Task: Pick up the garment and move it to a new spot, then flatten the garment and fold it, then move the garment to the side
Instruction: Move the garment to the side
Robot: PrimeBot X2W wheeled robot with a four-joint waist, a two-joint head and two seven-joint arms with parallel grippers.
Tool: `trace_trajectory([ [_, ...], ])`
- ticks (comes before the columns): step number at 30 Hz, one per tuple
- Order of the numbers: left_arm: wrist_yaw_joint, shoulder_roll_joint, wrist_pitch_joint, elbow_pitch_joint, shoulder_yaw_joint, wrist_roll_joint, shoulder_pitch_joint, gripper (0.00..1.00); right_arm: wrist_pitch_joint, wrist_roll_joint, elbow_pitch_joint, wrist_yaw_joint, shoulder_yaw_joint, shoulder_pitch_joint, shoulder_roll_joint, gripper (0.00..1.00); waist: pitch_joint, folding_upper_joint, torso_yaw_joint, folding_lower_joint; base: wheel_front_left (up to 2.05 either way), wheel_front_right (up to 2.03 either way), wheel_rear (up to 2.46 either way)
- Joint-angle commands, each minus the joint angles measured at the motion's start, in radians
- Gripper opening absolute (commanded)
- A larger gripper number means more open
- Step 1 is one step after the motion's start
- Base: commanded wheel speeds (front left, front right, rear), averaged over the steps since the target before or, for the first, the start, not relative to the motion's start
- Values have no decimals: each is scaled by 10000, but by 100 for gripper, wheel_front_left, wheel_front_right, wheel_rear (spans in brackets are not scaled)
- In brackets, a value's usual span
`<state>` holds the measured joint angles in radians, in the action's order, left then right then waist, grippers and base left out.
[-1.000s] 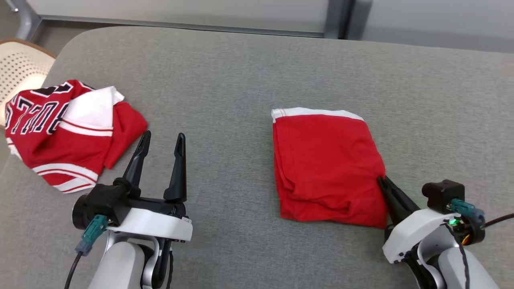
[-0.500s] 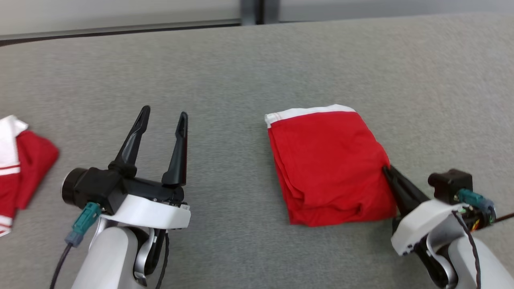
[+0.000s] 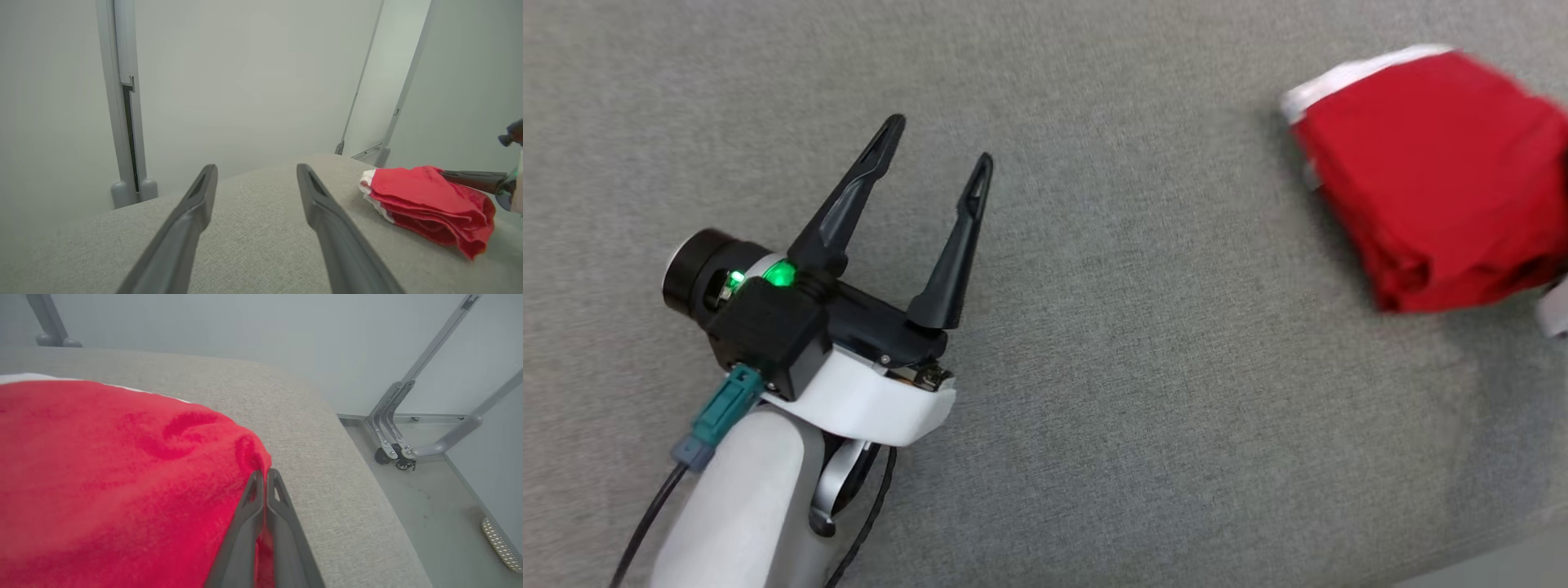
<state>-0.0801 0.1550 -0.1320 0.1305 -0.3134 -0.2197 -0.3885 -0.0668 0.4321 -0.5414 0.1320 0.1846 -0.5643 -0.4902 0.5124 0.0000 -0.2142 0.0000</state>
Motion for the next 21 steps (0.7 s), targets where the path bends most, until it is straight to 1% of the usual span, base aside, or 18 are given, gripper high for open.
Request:
trace_trajectory([
  [1, -97, 87, 57, 134, -120, 78, -298, 100, -216, 98, -360, -23, -323, -358, -353, 0, 735, 0, -368, 0, 0, 0, 0],
  [5, -181, 89, 167, 268, -418, 122, -650, 100, -490, 174, -1173, -23, -1038, -854, -954, 0, 1167, 0, -253, 0, 0, 0, 0],
  [8, -222, 136, 217, 294, -508, 108, -824, 100, -505, 273, -1639, -21, -1148, -1076, -983, 0, 1399, 0, -215, 0, 0, 0, 0],
  [9, -237, 146, 209, 270, -521, 81, -852, 100, -412, 301, -1860, -24, -1168, -1138, -924, 14, 1434, 0, -214, 0, 0, 0, 0],
  [10, -246, 150, 201, 243, -531, 58, -887, 100, -475, 337, -1991, -23, -1179, -1201, -842, 45, 1458, 0, -215, 0, 0, 0, 0],
  [11, -242, 160, 189, 227, -532, 39, -919, 100, -592, 321, -2207, -23, -1286, -1249, -810, 100, 1476, 0, -219, 0, 0, 0, 0],
  [12, -243, 162, 159, 174, -527, 16, -932, 100, -791, 235, -2402, -24, -1392, -1243, -767, 100, 1465, 0, -215, 0, 0, 0, 0],
  [16, -164, 206, 16, -44, -408, -116, -755, 100, -1533, 140, -2987, -23, -1835, -900, -261, 100, 1192, 0, -209, 0, 0, 0, 0],
  [18, -61, 268, -44, -156, -289, -157, -596, 100, -1779, 152, -3042, -23, -2086, -607, -32, 100, 961, 0, -203, 0, 0, 0, 0],
  [20, 59, 298, -123, -265, -163, -225, -408, 100, -1946, 129, -2746, -23, -2336, -255, 265, 100, 687, 0, -195, 0, 0, 0, 0],
  [21, 59, 298, -123, -265, -163, -225, -408, 100, -1946, 129, -2746, -23, -2336, -255, 265, 100, 687, 0, -195, 0, 0, 0, 0],
])
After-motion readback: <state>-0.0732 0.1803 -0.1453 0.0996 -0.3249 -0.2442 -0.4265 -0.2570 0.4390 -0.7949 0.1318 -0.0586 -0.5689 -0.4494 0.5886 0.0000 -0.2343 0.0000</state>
